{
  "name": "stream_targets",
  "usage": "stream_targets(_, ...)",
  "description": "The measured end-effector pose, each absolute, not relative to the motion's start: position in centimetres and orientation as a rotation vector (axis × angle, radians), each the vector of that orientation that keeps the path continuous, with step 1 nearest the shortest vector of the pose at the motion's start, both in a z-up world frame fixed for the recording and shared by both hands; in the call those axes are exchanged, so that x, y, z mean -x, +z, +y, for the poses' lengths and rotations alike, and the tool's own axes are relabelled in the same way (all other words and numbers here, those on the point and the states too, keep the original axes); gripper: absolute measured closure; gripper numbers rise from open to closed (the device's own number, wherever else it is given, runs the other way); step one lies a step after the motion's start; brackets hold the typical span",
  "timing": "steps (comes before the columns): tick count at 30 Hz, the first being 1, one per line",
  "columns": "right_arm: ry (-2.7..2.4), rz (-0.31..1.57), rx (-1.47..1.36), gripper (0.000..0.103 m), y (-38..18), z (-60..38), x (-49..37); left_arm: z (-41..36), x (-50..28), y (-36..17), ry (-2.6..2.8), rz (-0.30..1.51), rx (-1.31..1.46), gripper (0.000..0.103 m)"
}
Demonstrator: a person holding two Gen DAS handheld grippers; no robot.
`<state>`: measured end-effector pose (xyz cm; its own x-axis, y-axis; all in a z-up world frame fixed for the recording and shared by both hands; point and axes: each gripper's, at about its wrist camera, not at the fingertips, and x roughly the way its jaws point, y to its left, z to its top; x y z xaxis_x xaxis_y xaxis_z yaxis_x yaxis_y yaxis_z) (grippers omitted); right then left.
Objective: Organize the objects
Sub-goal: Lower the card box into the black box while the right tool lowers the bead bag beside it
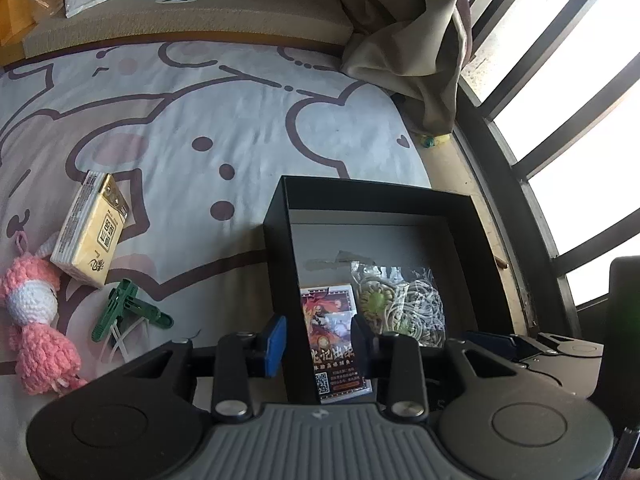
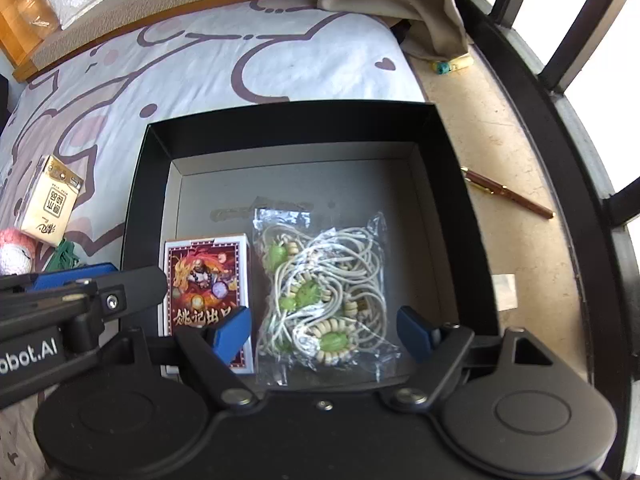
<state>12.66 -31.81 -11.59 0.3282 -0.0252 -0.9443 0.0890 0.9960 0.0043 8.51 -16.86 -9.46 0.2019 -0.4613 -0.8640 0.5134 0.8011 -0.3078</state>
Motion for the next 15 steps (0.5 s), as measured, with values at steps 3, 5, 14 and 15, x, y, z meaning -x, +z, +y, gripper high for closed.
stream_targets(3, -0.079, 1.228, -0.068, 0.024, -10.9, -32.2, -12.3, -16.8, -8.2, -8.8, -0.678, 1.171, -0.060, 0.067)
stream_targets(5, -0.084, 1.220, -0.073, 0.027, -10.4, -32.5, -12.1, -16.7, -8.0, -8.3, -0.672, 1.159, -0.062, 0.068)
stream_targets(14, -0.124, 1.123, -0.121, 0.030, -6.4, -34.1, -10.4, -16.5, -7.2, -5.4, -0.660, 1.096, -0.081, 0.069)
stream_targets(15, -0.129, 1.110, -0.127, 0.030, -5.9, -34.3, -10.1, -16.4, -6.9, -5.0, -0.661, 1.088, -0.084, 0.069)
